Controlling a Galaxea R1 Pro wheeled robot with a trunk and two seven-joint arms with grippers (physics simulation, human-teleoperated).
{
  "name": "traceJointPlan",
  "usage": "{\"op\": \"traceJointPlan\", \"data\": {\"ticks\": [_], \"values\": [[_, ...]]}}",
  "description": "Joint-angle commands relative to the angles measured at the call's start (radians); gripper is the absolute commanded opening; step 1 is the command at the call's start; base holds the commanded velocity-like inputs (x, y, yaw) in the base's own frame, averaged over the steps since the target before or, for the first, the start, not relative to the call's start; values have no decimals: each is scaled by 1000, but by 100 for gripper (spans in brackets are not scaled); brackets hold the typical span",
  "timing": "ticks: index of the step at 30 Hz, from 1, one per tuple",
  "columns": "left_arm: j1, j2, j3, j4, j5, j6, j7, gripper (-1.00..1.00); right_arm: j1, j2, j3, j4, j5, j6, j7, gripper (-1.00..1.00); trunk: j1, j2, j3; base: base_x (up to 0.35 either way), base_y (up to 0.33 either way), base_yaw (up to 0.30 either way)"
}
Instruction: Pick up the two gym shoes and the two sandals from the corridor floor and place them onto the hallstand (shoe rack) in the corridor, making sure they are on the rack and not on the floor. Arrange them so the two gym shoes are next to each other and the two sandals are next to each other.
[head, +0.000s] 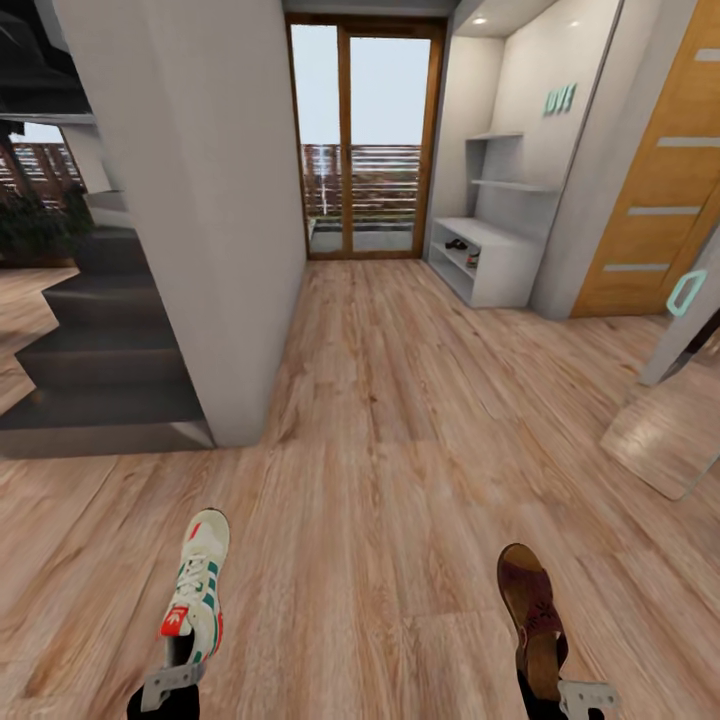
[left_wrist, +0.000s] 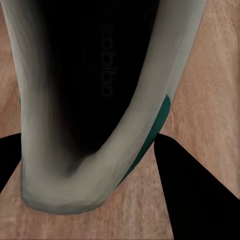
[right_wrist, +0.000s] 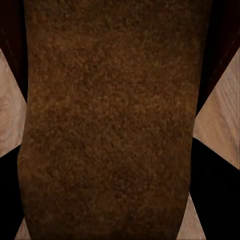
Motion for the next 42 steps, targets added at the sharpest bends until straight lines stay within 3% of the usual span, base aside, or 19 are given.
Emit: {"op": "traceJointPlan", "data": {"ticks": [1,42], "values": [[-1,-1,7,0,-6,-4,-9,-100,-1,1,-8,1,9,-4,7,-100,0,0,-1,339,-135,0],[-1,0,28,47,-7,-10,-7,-100,-1,7,-6,-2,10,-3,8,-100,0,0,24,339,-95,0]]}}
